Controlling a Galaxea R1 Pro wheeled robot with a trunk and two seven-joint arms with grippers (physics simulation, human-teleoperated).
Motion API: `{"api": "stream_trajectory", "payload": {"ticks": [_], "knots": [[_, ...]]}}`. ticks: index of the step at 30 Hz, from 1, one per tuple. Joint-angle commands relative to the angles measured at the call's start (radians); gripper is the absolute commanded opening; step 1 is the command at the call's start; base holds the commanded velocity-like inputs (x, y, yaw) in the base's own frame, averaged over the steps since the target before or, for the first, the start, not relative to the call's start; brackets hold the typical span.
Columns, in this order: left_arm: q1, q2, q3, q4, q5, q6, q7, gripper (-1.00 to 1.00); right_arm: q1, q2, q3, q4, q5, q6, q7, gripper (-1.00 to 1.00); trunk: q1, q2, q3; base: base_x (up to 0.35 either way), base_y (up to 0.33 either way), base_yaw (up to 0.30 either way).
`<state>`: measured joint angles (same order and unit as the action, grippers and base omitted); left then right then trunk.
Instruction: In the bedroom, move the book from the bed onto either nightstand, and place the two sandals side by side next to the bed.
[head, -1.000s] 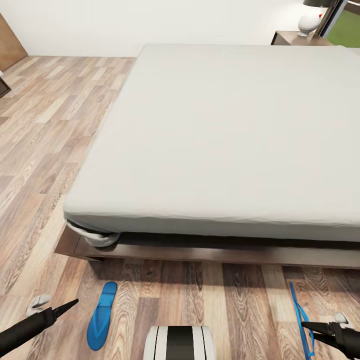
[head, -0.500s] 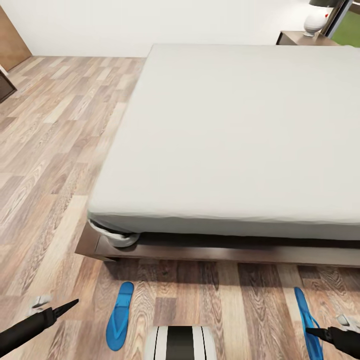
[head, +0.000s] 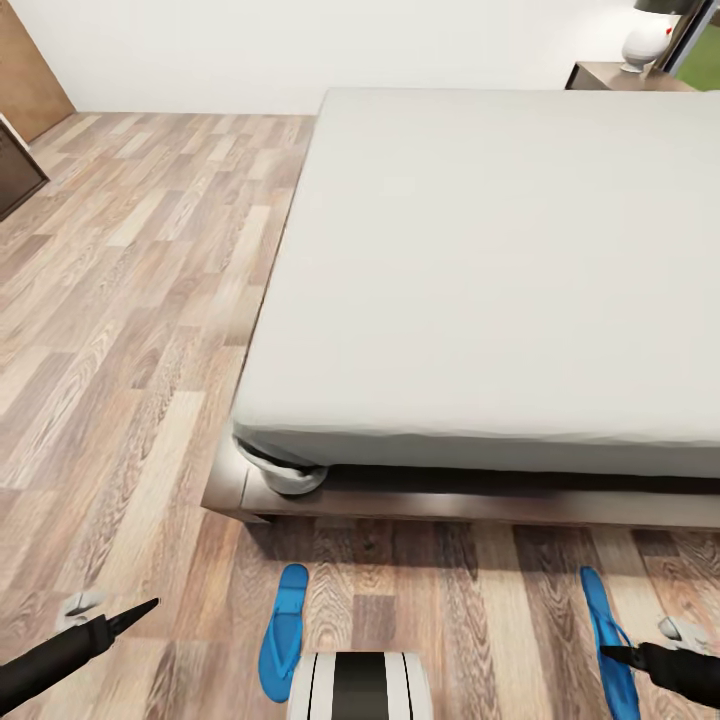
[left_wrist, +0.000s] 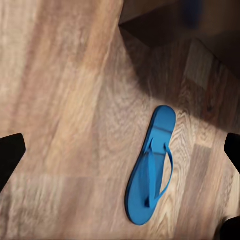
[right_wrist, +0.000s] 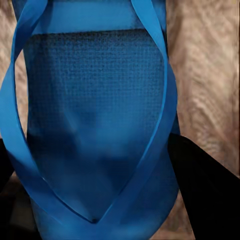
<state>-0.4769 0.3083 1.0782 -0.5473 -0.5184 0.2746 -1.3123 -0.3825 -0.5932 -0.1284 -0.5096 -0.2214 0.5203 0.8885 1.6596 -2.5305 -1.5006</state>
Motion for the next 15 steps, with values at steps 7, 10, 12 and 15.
{"api": "stream_trajectory", "payload": {"ticks": [7,10,12,15], "knots": [[-0.002,-0.001,0.008,0.000,-0.009,0.009,-0.006,1.00,0.001,0.062,0.001,-0.079,0.002,0.006,-0.259,-1.00,0.000,0.000,-0.001,0.000,0.278,0.000],[-0.002,-0.001,0.008,0.000,-0.009,0.009,-0.006,1.00,0.001,0.068,0.001,-0.088,0.002,0.002,-0.320,-1.00,0.000,0.000,-0.001,0.000,0.278,0.000],[-0.002,-0.001,0.008,0.002,-0.009,0.009,-0.005,1.00,0.001,0.069,0.001,-0.091,0.002,-0.023,-0.335,-1.00,0.000,0.000,-0.001,0.000,0.238,0.000],[-0.002,-0.001,0.008,0.004,-0.009,0.009,-0.005,1.00,0.001,0.071,0.001,-0.091,0.002,-0.053,-0.341,-1.00,0.000,0.000,-0.001,0.000,0.099,0.000]]}}
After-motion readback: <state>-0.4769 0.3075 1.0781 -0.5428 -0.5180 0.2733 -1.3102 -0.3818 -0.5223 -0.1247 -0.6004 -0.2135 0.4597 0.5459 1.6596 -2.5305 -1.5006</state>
